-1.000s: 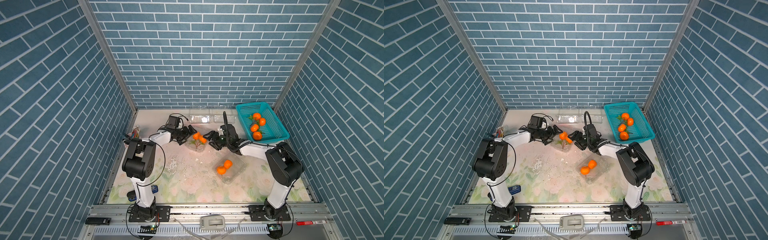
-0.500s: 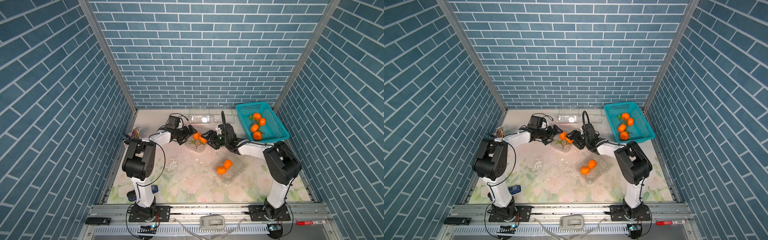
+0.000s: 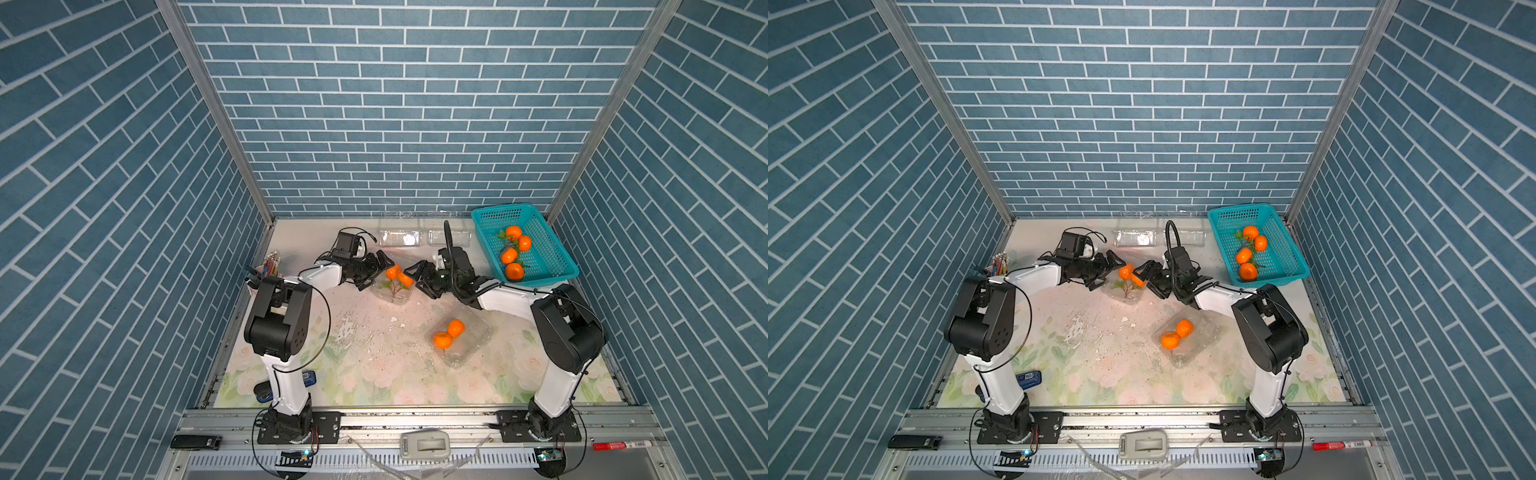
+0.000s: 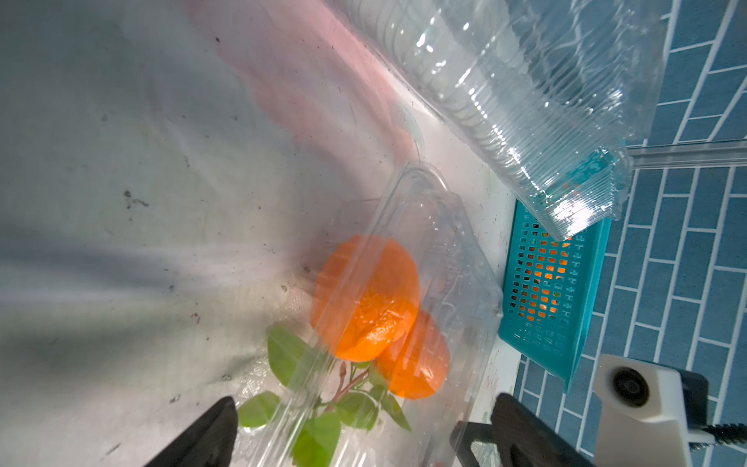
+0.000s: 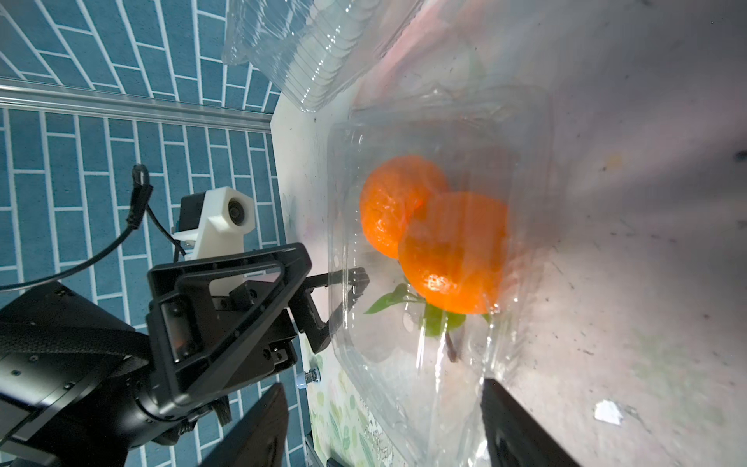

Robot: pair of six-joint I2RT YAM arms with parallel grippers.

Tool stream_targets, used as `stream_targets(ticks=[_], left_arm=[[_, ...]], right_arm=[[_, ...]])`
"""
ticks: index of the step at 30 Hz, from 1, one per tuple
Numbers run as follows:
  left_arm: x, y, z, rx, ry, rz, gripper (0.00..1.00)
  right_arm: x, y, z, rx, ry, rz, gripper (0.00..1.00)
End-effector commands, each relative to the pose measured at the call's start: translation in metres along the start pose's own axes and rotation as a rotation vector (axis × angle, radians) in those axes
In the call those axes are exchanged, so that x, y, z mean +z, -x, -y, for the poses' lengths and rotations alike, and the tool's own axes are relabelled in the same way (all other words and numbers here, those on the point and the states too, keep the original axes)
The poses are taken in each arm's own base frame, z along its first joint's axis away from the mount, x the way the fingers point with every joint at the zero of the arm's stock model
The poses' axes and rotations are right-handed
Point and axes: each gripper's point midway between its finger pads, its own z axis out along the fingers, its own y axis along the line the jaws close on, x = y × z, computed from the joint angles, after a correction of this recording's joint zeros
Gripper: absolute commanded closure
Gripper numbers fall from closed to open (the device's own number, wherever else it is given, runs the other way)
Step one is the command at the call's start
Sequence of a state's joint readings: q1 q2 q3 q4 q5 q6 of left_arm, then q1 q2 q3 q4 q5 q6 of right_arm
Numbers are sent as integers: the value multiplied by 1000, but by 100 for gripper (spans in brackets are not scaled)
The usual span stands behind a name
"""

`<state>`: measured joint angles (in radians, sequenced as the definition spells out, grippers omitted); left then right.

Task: Take oranges out of containers
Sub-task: Open the packing box at the center of the board.

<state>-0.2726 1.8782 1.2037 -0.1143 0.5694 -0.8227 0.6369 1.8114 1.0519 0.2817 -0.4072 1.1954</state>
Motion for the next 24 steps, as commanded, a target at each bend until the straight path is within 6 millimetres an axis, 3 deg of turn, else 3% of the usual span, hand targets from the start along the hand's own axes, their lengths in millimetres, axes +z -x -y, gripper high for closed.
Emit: stream_targets(ticks=[1, 24], left_arm=[[6, -5, -7, -9, 11, -18, 1], [3, -6, -5, -15, -2, -14, 1]], right_arm=[[-1, -3, 2, -24, -16, -5, 25], [15, -5, -15, -14, 49, -34, 25]])
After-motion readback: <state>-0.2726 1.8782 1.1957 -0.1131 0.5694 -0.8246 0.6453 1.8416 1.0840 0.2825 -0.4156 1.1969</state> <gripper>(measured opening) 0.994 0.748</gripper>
